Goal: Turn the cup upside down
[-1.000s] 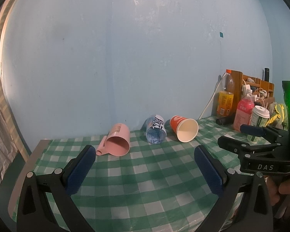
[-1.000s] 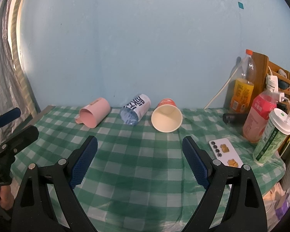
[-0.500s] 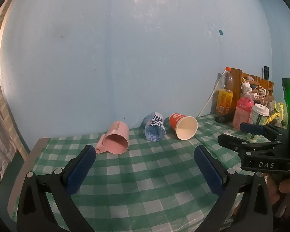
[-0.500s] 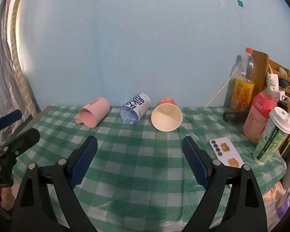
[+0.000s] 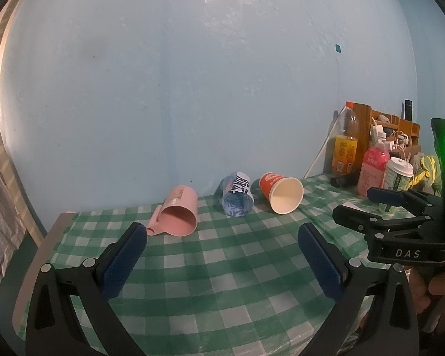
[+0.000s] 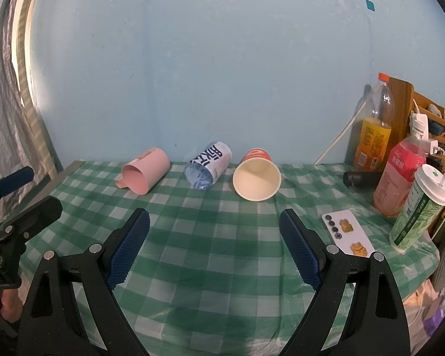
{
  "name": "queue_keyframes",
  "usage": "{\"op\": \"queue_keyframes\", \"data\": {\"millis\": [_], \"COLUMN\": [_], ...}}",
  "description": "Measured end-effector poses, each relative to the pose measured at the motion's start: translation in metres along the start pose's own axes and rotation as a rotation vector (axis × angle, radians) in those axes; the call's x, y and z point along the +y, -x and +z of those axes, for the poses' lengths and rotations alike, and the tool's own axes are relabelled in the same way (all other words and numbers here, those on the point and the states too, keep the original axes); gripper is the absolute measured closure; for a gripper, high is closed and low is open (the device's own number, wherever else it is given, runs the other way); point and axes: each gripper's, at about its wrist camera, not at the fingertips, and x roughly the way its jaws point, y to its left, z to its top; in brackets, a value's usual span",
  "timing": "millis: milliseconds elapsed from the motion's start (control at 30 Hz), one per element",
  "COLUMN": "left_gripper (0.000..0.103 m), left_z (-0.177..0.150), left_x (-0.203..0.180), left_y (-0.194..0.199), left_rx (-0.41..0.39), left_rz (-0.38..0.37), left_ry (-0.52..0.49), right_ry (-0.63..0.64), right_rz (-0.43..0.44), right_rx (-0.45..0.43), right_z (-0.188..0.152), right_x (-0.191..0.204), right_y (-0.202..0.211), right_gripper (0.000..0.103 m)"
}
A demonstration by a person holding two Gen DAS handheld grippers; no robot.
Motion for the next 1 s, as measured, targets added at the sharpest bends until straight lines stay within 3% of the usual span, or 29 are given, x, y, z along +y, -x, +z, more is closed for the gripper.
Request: {"op": "queue_keyframes", "data": {"millis": [700,833,1000], "left_gripper": [0.000,0.000,0.000], "left_z": [0.001,0.006,0.017], "left_x": [-0.001,0.003,0.003], "left_y": [-0.010,-0.028,-0.068], "left_rx": [0.024,0.049,0.136], "left_rz": [-0.002,0.009,0.017], "left_ry": [-0.010,-0.002,-0.019], "right_ry": [-0.006,-0.027,-0.073], "right_rz": [0.009,0.035,0.055], "right_rx": [0.028,0.059,0.109], "right_z": [-0.001,0.003,0.011], "right_x": [-0.004,-0.010,-0.026], "right_y": [-0.009,-0.020,-0.043], "right_gripper": [0.015,0.015,0.015]}}
